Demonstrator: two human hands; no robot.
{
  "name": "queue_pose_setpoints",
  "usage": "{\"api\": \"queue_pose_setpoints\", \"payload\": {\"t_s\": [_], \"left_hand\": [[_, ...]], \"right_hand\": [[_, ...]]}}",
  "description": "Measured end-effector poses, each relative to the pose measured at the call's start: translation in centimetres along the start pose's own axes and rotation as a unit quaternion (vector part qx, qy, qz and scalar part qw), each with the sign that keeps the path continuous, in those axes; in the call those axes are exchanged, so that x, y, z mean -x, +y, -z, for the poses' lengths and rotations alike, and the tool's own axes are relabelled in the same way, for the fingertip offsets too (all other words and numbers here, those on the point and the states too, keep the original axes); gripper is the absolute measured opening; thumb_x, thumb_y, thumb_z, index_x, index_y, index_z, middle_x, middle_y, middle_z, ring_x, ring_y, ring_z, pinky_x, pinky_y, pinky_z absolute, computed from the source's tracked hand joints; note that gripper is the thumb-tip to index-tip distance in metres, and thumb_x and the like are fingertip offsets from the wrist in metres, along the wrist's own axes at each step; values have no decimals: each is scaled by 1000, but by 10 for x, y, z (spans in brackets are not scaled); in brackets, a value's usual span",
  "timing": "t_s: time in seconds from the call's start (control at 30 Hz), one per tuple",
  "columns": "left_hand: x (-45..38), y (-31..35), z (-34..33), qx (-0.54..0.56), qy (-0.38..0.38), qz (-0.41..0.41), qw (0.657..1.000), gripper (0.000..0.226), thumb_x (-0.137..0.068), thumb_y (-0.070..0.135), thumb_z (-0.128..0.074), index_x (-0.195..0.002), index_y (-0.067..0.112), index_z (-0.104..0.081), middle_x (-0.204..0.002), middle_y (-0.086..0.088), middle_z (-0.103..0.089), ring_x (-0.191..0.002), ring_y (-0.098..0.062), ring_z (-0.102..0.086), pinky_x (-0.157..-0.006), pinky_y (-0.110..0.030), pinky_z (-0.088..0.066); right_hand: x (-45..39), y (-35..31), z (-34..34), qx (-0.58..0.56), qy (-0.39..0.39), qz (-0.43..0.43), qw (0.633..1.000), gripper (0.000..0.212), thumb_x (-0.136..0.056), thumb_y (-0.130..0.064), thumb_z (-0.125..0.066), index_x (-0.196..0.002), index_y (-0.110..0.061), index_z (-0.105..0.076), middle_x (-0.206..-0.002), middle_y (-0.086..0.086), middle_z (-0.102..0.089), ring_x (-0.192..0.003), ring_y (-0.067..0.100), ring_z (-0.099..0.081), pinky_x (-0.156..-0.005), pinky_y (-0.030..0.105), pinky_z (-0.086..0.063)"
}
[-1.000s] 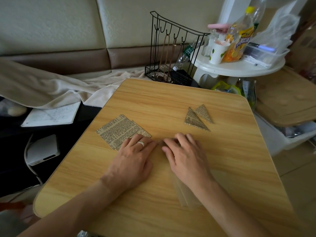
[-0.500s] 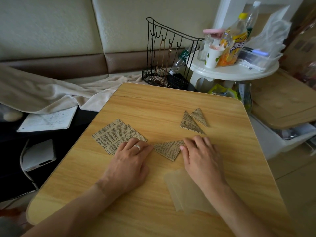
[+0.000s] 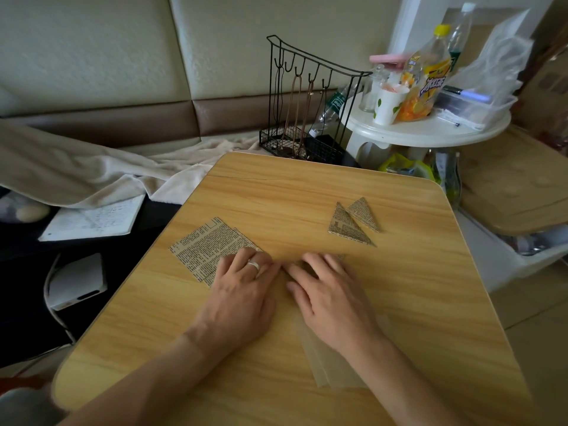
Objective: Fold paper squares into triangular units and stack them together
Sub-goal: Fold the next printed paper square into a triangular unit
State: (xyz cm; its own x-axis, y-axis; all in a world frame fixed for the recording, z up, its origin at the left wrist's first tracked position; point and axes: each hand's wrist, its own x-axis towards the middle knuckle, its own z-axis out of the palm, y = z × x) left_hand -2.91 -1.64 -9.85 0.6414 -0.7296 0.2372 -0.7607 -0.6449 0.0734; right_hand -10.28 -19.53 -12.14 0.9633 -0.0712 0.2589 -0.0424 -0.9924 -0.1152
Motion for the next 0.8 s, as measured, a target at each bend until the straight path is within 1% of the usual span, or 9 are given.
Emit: {"api": "queue_pose_setpoints", "payload": {"t_s": [0.1,0.23,0.43,0.67,0.8], "left_hand": [[0,1,0,-7,1,-2,1000,53,-79,28,-48,-122,11,-73,-112,-3,-69,-107,-31,-63,-85,-44,-50],[1,2,2,-16,-11,-2,1000,53,-80,28,-46,-122,11,-73,-112,-4,-70,-108,-30,-64,-87,-44,-52],[-1,3,1,-23,-8,-4,1000,52,-81,26,-45,-122,11,-73,-110,-3,-69,-106,-28,-64,-82,-42,-52],[-1,3,-1,-18,-4,-4,1000,51,-82,25,-43,-122,10,-72,-110,-3,-68,-106,-29,-64,-81,-43,-53],[0,4,-1,-5,-2,-4,1000,50,-84,25,-42,-122,10,-71,-111,-4,-67,-106,-29,-63,-82,-44,-56]], "right_hand": [[0,-2,0,0,-1,-15,1000,38,-107,-46,-34,-131,-34,-61,-128,-8,-53,-114,18,-51,-93,38,-45],[2,1,4,11,1,-24,1000,41,-107,-43,-32,-128,-28,-65,-124,-8,-55,-111,17,-54,-91,37,-46],[9,20,8,37,28,-44,998,38,-106,-37,-43,-129,-22,-68,-122,-7,-62,-108,17,-59,-86,38,-48],[12,43,10,72,48,-86,992,38,-104,-35,-47,-127,-18,-72,-117,-6,-67,-104,21,-63,-82,41,-46],[12,41,11,89,44,-103,990,39,-103,-38,-47,-123,-15,-73,-114,-4,-68,-103,23,-63,-83,41,-46]]}}
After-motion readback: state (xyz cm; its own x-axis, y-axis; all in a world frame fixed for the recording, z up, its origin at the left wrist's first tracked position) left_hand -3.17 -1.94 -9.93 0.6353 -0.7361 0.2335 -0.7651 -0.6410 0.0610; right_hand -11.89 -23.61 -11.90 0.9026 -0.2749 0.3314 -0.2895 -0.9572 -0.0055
